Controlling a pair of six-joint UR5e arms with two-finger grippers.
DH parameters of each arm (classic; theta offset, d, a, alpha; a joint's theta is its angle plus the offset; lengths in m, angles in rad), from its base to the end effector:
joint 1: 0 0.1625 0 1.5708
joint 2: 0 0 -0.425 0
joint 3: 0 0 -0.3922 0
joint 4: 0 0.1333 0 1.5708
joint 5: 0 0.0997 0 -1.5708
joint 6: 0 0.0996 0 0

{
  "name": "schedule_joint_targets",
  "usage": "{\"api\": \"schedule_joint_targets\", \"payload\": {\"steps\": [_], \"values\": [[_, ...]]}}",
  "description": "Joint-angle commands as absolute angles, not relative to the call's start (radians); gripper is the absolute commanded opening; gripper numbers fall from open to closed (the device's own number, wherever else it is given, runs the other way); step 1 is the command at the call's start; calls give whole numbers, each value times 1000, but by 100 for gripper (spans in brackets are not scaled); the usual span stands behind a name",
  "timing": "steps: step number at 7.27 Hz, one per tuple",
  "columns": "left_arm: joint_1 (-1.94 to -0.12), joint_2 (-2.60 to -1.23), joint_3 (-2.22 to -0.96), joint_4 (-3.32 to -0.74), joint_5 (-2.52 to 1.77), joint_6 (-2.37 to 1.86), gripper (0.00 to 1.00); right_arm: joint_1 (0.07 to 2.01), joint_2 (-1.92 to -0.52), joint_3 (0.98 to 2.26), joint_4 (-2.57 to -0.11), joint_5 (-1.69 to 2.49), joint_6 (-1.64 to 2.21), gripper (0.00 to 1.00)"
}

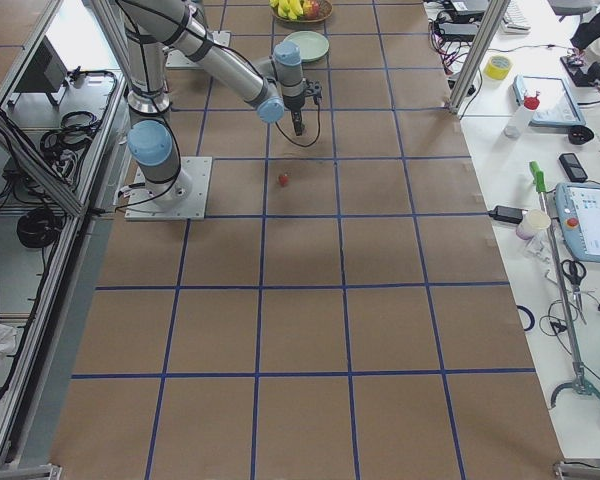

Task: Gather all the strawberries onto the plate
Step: 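Grasp the second strawberry with the right gripper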

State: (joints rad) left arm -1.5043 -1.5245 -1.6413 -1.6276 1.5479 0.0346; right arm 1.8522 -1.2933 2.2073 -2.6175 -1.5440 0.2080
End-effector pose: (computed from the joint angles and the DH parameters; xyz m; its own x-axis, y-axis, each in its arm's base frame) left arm -0.1045 -0.4717 0.4702 -0.9991 -0.0338 0.0256 -0.0317 0.9963 0.0801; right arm 0.2606 -0.4117 0.1751 -0.9955 -0.0783 -0.0533 -0.0712 0.9897 -0.1240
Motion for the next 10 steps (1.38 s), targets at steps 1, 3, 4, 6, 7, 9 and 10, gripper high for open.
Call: {"api": "schedule_joint_targets", "payload": {"steps": [1,3,4,6,7,9,10], "values": [[-1505,-1525,-1641,-1628,1548,34,100,1853,-1279,2172,-2611,-1554,206,46],[-1505,-1525,-1641,-1626,1548,35,100,1853,-1275,2172,-2611,-1559,207,31],[-1505,-1525,-1640,-1626,1551,35,100,1853,-1275,2175,-2609,-1560,206,21],[-1505,-1525,-1640,-1626,1549,35,100,1853,-1288,2096,-2555,-1557,221,17],[-1505,-1525,-1640,-1625,1546,34,100,1862,-1289,1992,-2420,-1542,320,16],[-1503,-1525,-1640,-1624,1546,34,100,1996,-1255,1905,-2345,-1467,642,13],[-1503,-1525,-1640,-1624,1546,35,100,2023,-1193,1895,-2434,-1441,787,12]]}}
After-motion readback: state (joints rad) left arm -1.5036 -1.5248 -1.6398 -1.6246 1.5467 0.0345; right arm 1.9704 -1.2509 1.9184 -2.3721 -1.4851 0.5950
